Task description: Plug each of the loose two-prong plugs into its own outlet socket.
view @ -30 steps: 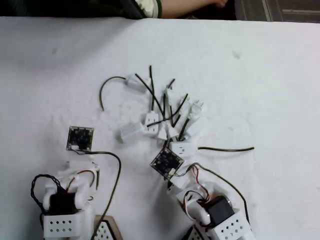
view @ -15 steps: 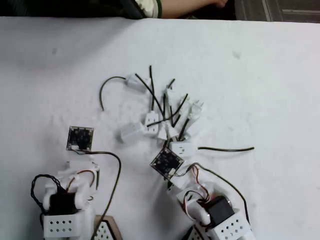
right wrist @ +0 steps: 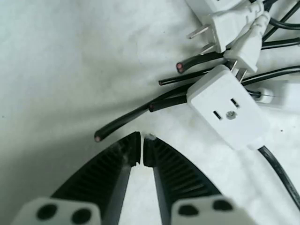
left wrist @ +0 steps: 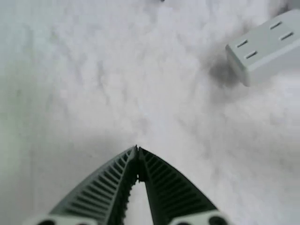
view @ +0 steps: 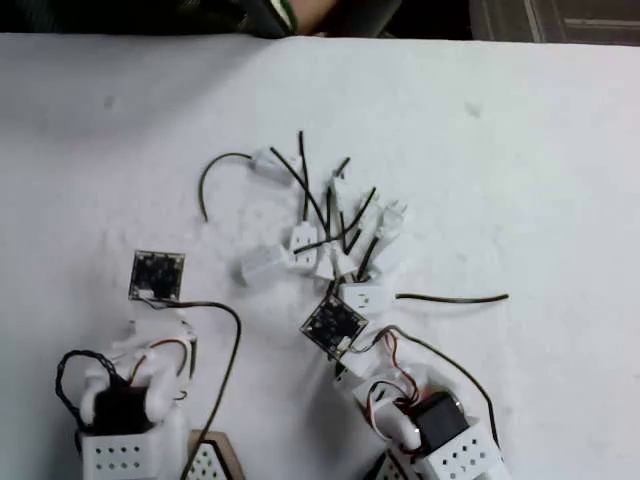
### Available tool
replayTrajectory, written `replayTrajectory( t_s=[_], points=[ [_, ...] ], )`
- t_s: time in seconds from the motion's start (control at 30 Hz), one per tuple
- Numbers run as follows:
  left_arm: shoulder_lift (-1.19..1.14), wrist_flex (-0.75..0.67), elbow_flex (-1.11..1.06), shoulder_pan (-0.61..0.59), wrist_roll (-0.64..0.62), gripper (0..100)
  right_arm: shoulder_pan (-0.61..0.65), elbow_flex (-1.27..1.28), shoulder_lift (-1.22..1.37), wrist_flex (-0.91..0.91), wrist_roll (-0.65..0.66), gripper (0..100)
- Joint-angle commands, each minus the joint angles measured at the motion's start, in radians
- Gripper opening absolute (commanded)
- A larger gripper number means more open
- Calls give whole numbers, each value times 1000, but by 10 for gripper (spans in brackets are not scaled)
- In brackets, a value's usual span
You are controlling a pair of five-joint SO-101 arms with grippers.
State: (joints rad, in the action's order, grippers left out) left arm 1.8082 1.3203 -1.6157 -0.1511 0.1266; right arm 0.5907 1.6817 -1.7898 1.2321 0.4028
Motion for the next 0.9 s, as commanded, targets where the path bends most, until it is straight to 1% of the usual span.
replayTrajectory(
  t_s=[0.0, 0.13, 0.33, 0.43, 0.47, 0.5, 0.67, 0.8, 0.87],
  points=[
    [8, 11, 144, -1, -2, 24, 1, 9, -8, 7, 6, 20],
    [8, -6, 221, -4, -2, 24, 1, 9, -8, 7, 6, 20],
    [8, -118, 319, -7, 8, 24, 1, 9, -8, 7, 6, 20],
    [8, -158, 321, -5, 133, 24, 1, 9, -8, 7, 6, 20],
    [8, -166, 315, -4, 164, 24, 1, 9, -8, 7, 6, 20],
    [8, -173, 308, -8, 169, 24, 1, 9, -8, 7, 6, 20],
    [8, -180, 262, -16, 106, 24, -1, 9, -8, 7, 6, 20],
    [10, -180, 232, -18, 103, 24, -1, 9, -8, 7, 6, 20],
    [10, -180, 230, -38, 103, 24, 4, 9, -8, 7, 6, 19]
  ],
)
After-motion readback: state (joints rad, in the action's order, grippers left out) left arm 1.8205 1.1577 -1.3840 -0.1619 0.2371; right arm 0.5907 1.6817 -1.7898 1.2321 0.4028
